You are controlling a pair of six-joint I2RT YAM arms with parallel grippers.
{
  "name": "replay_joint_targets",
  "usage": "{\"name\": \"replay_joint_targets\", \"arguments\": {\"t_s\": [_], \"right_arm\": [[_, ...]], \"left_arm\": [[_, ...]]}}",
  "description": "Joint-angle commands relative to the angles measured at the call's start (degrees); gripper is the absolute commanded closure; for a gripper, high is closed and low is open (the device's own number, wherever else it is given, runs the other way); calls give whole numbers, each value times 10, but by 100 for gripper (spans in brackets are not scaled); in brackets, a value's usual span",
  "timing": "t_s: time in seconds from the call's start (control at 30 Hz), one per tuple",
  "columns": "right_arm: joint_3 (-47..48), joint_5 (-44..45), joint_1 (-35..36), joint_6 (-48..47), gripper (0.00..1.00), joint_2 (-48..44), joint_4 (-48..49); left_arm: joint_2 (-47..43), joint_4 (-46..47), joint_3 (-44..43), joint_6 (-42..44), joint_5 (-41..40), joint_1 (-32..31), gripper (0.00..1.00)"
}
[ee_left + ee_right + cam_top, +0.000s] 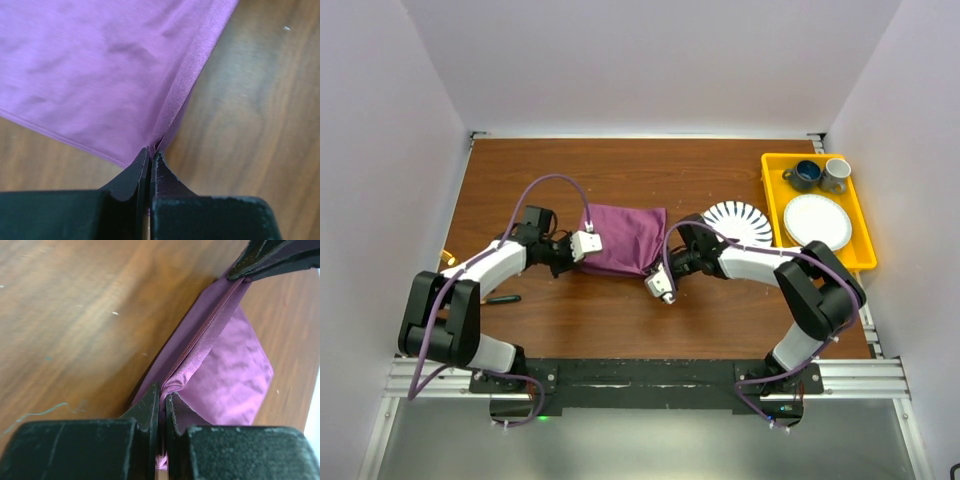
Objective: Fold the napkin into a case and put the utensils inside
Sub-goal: Turn over the upper triangle folded napkin at the center of the board.
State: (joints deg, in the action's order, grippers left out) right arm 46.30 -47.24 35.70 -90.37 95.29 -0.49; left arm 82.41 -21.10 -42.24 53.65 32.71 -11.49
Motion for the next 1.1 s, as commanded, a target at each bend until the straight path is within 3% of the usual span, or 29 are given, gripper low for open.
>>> {"name": "replay_joint_targets", "arguments": {"t_s": [0.0,0.3,0.37,0.4,0.53,0.63,0.73,0.8,0.97,1.07], "right_arm": [[-10,13,9,-49,100,-11,-95],[-3,32,22,-94,100,0,-152],[-2,36,25,-98,88,-6,-168],[0,35,25,-98,69,-11,-173],[19,39,25,-68,36,-56,-222],[31,44,25,-13,30,-105,-243],[52,59,24,98,30,-140,-236],[75,88,20,254,30,-149,-204],[156,109,-21,560,36,-106,-203],[184,118,-46,674,45,-74,-203]], "left_arm": [[-26,-10,25,25,-46,-2,100],[-52,-18,65,46,-66,-23,99],[-65,-28,70,51,-73,-25,89],[-70,-42,69,57,-77,-25,74],[-124,-112,50,74,-82,-25,55],[-174,-169,26,85,-62,-25,45],[-202,-196,-10,67,-35,-25,39],[-194,-185,-24,23,-38,-25,41],[-131,-136,-67,-42,-15,-25,57],[-104,-92,-57,-30,-6,-27,61]]}}
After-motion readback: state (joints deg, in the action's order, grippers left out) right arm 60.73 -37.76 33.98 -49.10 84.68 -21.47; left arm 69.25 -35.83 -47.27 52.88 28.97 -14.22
